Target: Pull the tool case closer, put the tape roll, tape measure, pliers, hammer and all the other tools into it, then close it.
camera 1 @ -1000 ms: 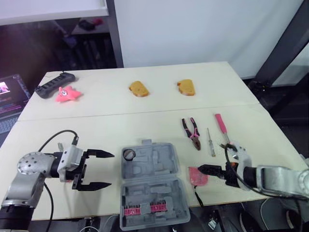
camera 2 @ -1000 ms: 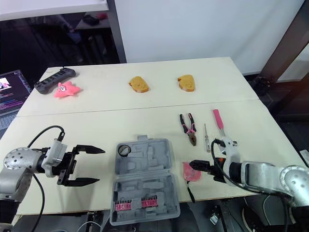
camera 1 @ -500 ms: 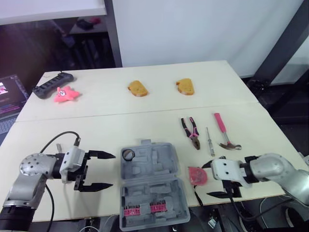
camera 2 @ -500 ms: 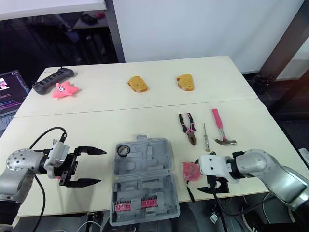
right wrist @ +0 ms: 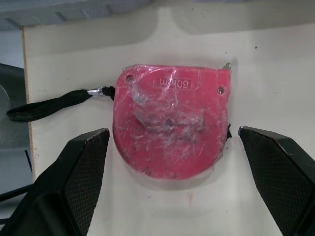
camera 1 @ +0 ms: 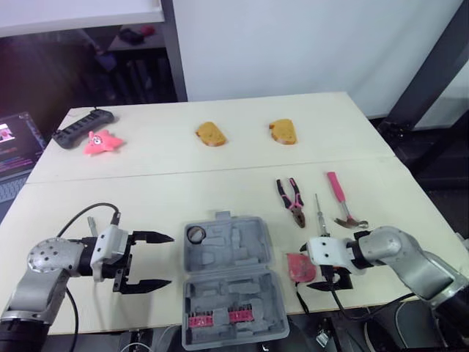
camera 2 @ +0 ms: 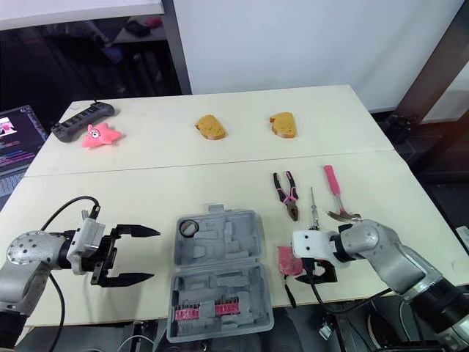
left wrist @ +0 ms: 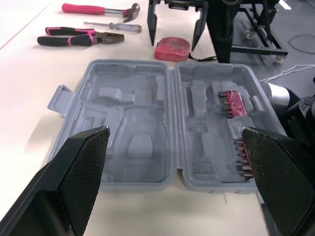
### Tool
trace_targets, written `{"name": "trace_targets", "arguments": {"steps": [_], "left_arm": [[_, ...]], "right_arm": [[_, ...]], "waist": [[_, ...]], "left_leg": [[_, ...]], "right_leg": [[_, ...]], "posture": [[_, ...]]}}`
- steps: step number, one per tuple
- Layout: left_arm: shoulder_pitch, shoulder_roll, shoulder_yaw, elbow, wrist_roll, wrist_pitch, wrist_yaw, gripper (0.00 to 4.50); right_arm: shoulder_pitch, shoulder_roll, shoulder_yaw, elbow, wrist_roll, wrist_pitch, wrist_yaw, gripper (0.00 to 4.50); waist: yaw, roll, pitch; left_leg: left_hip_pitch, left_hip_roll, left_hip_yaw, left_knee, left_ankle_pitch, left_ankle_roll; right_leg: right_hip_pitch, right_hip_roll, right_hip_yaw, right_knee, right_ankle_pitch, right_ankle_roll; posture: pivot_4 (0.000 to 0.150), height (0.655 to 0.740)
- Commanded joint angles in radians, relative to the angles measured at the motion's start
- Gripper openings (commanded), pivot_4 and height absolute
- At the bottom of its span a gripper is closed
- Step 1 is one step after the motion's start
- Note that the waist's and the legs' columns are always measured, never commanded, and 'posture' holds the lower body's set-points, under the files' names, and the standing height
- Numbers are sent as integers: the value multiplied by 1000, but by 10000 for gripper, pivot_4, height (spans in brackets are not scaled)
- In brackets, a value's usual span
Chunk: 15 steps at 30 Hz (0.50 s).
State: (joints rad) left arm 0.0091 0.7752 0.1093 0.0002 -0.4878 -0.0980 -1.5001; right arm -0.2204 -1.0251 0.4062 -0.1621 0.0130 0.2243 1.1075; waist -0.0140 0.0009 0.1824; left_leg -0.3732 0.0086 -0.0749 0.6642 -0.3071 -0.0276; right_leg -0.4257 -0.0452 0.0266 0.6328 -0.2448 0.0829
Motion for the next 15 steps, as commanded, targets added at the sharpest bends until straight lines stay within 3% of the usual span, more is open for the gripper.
{"name": "trace_targets", "arguments": {"steps": [1,3,8,15], "left_arm": [[9,12,27,-22,-10,-14,8,45000],[13,12,27,-24,-10,-13,11,45000],[9,11,24,-18,-8,-14,15,45000],[4,7,19,-5,-3,-20,23,45000]], "right_arm": [[-8,22,-9,-7,-19,14,23,44527],[-4,29,-7,-10,-27,18,37,44527],[-1,46,-15,-19,-34,30,45,29386],[-15,36,-84,-125,12,85,66,29100]], "waist": [[0,0,0],[0,0,0],[0,0,0],[-1,0,0]], "left_leg": [[0,0,0,0,0,0],[0,0,0,0,0,0],[0,0,0,0,0,0],[0,0,0,0,0,0]], "right_leg": [[0,0,0,0,0,0],[0,0,0,0,0,0],[0,0,0,0,0,0],[0,0,0,0,0,0]], "posture": [[1500,7400],[1500,7400],[1500,7400],[1500,7400]]}}
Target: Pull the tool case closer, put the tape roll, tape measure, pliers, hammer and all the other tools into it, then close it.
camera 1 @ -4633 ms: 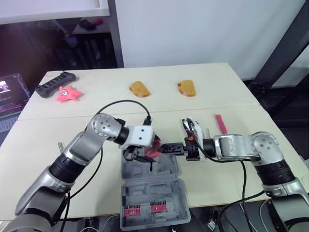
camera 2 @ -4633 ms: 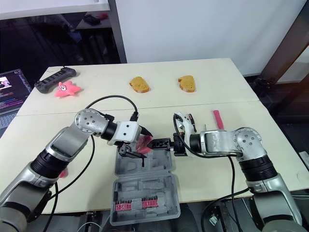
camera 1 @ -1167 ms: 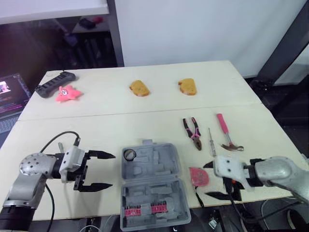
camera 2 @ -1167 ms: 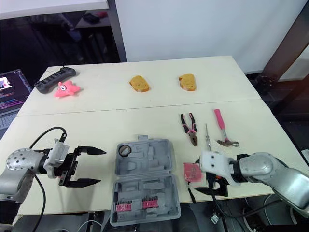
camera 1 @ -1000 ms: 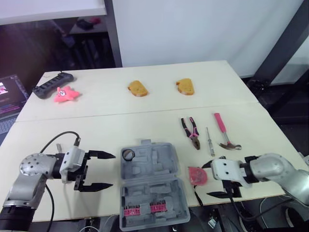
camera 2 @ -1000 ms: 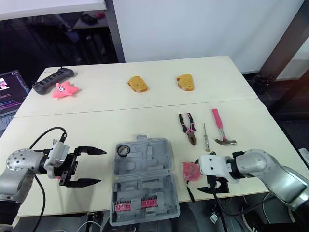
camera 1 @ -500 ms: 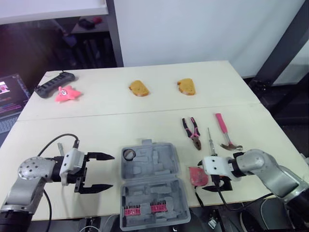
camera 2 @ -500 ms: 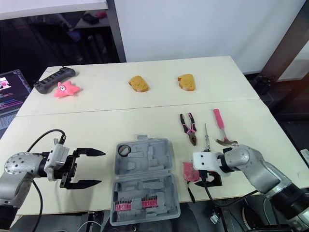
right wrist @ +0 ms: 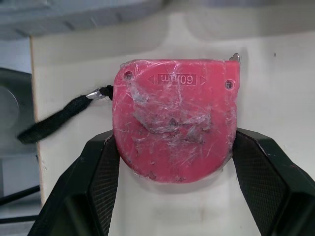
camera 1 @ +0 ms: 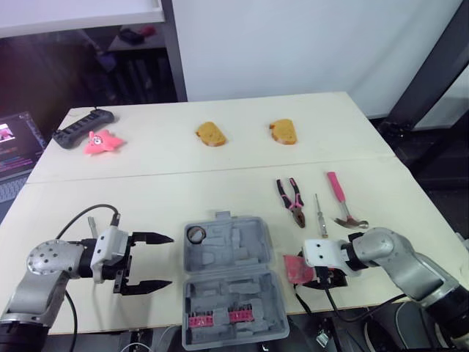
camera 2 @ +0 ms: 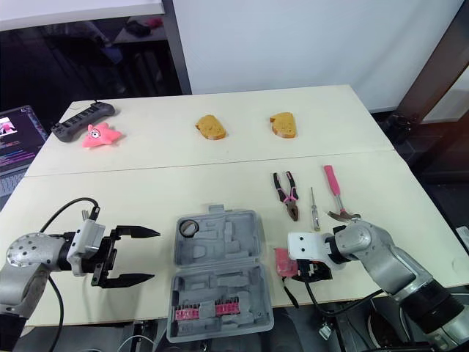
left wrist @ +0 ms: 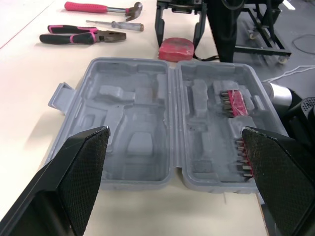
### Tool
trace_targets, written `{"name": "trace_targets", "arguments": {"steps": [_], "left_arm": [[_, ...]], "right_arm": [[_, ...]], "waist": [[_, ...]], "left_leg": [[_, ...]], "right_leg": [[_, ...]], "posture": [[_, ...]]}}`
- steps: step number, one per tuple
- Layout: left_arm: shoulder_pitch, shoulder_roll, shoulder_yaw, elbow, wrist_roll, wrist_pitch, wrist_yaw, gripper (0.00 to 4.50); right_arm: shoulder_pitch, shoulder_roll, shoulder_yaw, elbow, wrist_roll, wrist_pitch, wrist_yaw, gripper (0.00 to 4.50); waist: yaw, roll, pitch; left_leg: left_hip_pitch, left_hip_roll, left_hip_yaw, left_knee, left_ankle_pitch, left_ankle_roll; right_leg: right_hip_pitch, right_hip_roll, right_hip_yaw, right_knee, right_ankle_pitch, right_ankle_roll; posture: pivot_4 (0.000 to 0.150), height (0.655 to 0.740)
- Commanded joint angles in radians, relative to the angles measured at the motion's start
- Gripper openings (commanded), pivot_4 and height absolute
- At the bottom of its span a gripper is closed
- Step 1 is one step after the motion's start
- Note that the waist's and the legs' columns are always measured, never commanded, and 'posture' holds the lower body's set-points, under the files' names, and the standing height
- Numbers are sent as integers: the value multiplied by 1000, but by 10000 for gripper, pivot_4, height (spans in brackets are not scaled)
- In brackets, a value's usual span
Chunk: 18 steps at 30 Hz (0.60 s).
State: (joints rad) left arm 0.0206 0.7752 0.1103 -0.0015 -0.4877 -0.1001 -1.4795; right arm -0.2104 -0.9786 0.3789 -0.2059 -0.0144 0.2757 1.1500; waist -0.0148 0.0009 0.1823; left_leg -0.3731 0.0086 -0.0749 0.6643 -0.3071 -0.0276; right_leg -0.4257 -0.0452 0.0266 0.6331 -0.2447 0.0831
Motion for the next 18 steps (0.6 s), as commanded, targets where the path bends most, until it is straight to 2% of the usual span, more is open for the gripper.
{"name": "trace_targets", "arguments": {"steps": [1,4,8,13,18], "left_arm": [[-9,6,17,-1,-2,-19,3,45000],[-12,4,12,3,2,-20,7,45000],[-24,2,7,8,8,-20,14,45000],[-46,1,3,38,19,-27,13,45000],[-76,-5,-9,59,28,-29,20,45000]], "right_arm": [[-41,-13,-70,-111,56,63,37,29100],[-101,-22,-91,-189,98,153,82,29100],[-269,-21,-72,-277,162,382,139,29100],[-529,60,118,-242,110,701,121,29100],[-742,172,339,-158,28,783,114,29100]], "waist": [[0,0,0],[-1,0,0],[1,0,0],[-4,0,0],[-2,1,0]], "left_leg": [[0,0,0,0,0,0],[0,0,0,0,0,0],[0,0,-1,0,0,0],[0,0,-2,0,0,0],[-1,0,-2,0,0,0]], "right_leg": [[0,0,0,0,0,0],[0,0,0,0,0,0],[0,0,0,0,0,0],[0,0,-1,1,0,0],[-2,0,-2,2,0,0]], "posture": [[1500,7400],[1500,7400],[1500,7400],[1500,7400],[1500,7400]]}}
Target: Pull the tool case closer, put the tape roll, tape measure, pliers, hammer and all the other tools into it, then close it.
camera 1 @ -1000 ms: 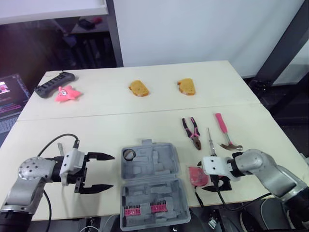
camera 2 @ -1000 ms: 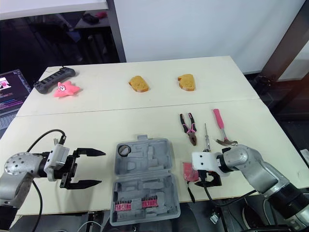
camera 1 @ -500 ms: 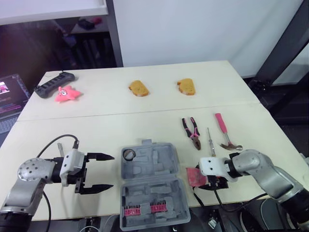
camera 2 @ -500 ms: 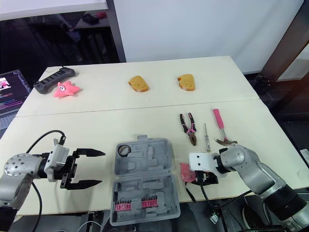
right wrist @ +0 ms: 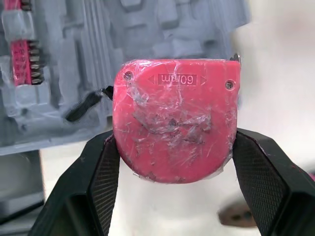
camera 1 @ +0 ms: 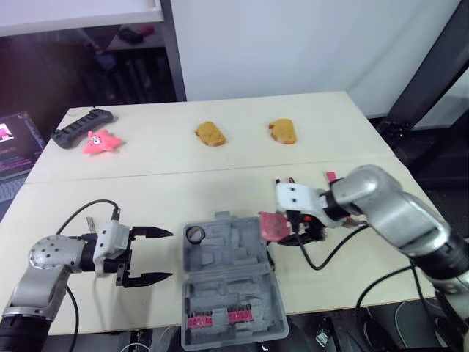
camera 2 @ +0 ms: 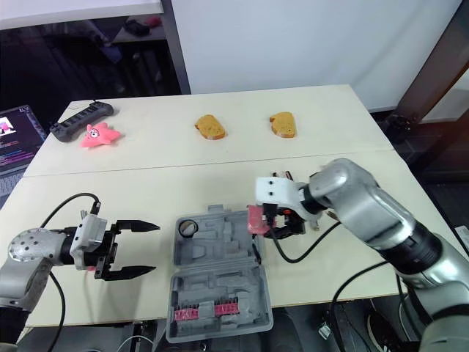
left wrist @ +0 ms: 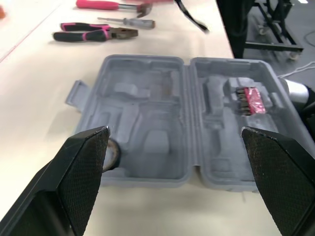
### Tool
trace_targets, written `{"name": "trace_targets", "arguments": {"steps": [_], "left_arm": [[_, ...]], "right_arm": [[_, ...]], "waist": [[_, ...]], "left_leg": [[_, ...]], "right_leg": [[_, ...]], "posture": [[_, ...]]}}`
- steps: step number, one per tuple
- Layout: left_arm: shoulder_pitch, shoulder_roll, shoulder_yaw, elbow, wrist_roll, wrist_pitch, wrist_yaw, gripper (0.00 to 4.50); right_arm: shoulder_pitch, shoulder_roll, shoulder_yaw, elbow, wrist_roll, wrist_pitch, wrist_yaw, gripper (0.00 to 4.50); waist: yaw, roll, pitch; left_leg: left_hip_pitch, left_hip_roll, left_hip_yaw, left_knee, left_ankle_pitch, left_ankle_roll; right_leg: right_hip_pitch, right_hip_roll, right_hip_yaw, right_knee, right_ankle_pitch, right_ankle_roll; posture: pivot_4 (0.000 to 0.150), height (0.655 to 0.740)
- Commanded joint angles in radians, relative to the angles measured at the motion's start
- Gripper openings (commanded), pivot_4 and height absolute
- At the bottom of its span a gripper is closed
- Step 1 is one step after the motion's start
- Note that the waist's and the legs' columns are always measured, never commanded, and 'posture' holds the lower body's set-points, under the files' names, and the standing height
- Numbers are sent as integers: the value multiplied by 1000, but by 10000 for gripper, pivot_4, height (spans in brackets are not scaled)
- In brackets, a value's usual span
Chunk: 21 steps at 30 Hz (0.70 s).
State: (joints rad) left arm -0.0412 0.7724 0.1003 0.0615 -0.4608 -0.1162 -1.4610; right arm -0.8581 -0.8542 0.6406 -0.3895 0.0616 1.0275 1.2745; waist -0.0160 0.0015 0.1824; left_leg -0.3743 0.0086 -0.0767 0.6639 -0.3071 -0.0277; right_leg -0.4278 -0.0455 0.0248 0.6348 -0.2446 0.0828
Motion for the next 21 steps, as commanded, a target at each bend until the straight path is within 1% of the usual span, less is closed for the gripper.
{"name": "trace_targets", "arguments": {"steps": [1,4,11,21], "left_arm": [[-18,-2,1,1,2,-14,1,45000],[-22,-2,-1,11,4,-20,-1,45000],[-13,-9,-1,10,9,-26,3,45000],[19,-9,8,-19,5,-23,20,45000]], "right_arm": [[-125,76,114,49,-62,35,-16,29100],[-198,156,221,160,-136,7,-51,29100],[-252,214,358,290,-220,-78,-13,29100],[-214,308,383,414,-277,-147,-15,29100]], "waist": [[-2,0,0],[-5,0,0],[-4,0,0],[-10,0,0]], "left_leg": [[0,0,0,0,0,0],[0,0,0,0,0,0],[0,-1,0,0,0,0],[0,-1,0,0,0,0]], "right_leg": [[0,0,0,0,0,0],[-1,0,0,2,0,0],[-1,-1,0,3,0,0],[-5,0,0,11,0,-1]], "posture": [[1500,7400],[1500,7400],[1500,7400],[1500,7400]]}}
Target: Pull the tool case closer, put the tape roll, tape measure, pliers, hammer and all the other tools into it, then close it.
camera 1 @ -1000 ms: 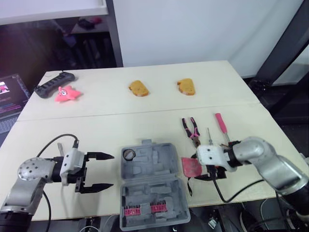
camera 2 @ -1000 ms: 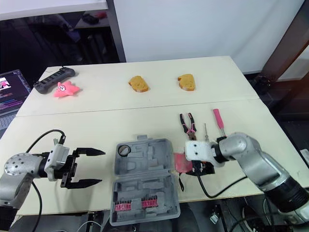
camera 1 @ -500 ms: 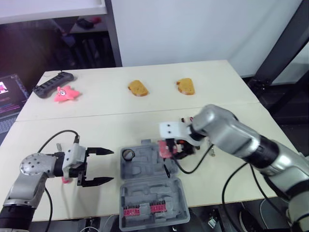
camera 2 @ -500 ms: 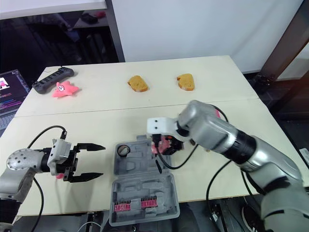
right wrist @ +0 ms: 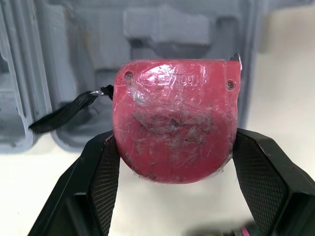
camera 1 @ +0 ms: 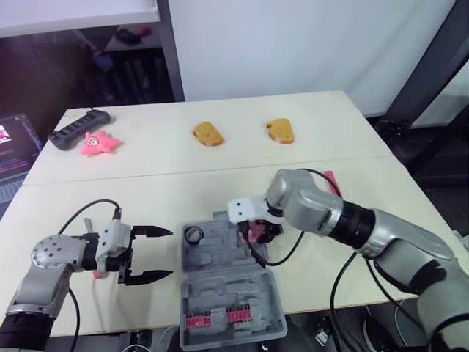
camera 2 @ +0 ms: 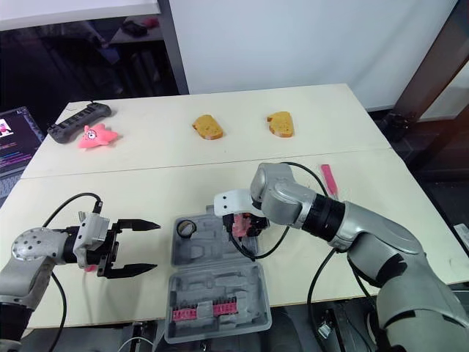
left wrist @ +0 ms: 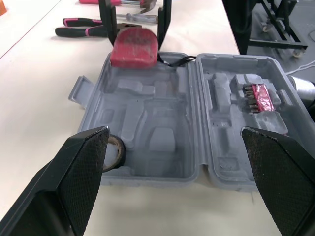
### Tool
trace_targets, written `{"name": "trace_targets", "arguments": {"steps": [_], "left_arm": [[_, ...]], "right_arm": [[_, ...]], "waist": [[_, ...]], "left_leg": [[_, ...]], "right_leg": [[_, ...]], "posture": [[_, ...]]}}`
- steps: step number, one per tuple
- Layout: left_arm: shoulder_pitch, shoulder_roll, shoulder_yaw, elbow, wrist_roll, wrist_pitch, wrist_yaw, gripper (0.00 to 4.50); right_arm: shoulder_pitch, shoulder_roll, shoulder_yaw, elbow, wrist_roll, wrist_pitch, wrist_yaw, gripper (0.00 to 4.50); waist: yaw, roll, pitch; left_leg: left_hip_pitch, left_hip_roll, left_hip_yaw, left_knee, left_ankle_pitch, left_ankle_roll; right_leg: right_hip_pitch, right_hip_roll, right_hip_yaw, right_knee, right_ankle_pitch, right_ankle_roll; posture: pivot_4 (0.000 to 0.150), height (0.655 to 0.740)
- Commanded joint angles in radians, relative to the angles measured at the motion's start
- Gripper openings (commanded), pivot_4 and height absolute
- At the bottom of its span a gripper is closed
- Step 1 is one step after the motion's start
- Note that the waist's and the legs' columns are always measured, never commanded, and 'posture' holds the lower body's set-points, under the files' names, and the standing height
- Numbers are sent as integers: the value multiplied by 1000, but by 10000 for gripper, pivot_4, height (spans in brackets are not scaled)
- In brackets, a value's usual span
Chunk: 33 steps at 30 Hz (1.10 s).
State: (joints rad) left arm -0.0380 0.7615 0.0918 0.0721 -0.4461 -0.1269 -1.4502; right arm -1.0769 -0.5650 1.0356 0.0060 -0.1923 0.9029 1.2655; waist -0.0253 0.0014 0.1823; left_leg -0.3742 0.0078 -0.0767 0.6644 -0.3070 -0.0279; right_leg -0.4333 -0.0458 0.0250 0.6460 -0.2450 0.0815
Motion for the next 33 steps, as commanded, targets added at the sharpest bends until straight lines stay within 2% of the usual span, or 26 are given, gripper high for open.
{"name": "trace_targets", "arguments": {"steps": [1,12,33], "left_arm": [[19,3,18,-32,-10,-13,10,45000],[39,10,20,-50,-16,-7,17,45000],[29,10,12,-56,-14,10,15,45000]], "right_arm": [[8,21,-12,28,-31,-29,-7,29100],[14,70,-47,82,-63,-54,-10,29100],[37,108,-114,84,-73,-54,-25,29100]], "waist": [[-1,0,0],[-19,0,0],[-19,0,0]], "left_leg": [[0,0,0,0,0,0],[0,0,0,0,0,0],[0,0,-1,0,0,0]], "right_leg": [[0,0,0,0,0,0],[0,0,0,1,0,0],[-1,0,0,2,0,0]], "posture": [[1500,7400],[1500,7400],[1500,7400]]}}
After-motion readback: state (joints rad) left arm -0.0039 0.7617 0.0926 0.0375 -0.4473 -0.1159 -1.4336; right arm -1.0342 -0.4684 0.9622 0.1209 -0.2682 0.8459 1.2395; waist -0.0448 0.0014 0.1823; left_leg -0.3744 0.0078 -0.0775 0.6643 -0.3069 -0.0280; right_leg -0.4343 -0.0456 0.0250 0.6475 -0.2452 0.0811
